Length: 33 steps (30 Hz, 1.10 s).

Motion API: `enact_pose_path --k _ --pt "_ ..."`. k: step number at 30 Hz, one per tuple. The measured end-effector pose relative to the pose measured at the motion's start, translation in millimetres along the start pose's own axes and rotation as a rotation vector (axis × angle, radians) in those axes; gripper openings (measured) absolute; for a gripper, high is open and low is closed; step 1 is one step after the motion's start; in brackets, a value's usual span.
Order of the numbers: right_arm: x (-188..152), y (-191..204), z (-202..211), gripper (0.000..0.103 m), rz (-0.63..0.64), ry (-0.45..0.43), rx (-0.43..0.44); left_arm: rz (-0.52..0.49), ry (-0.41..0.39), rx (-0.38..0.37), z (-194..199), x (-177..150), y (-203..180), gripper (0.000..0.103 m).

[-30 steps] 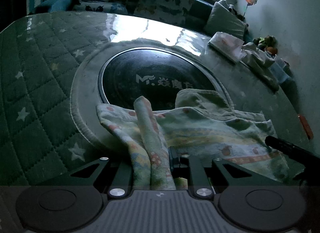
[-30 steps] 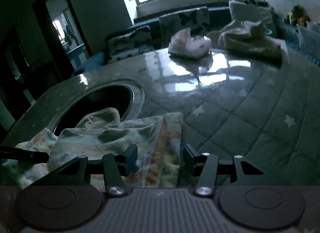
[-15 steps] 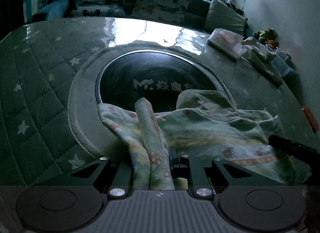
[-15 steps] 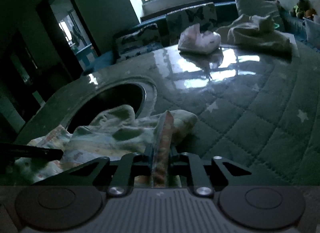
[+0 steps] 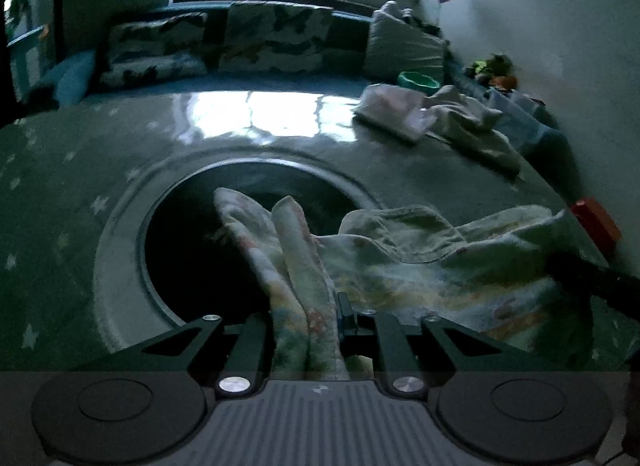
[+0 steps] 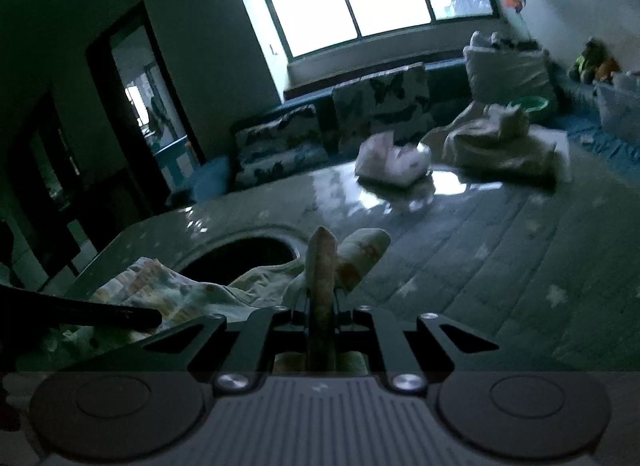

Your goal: Fold clothes

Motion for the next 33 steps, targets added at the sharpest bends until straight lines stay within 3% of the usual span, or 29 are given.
enact_pose_path --k 17,33 --pt "14.1 -23.0 54.7 0.009 -0.008 -0.11 -0.131 -0.18 -0.046 -0.007 -3.0 33.7 -74.2 0.014" --pt "13.1 -41.0 80.0 0.008 -0.025 -0.156 -0.206 -0.276 -0.055 -0.015 -13.3 41.5 -114.4 0.014"
Point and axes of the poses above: each gripper's, at about its wrist camera, not at the fingertips, and z roughly against the way its jaws point, y to its left, x to its top, the point moved 1 cm from there along -z, roughly the way its jaws point, and after that the axes turned 15 degrees about y, right-handed, at the moved point
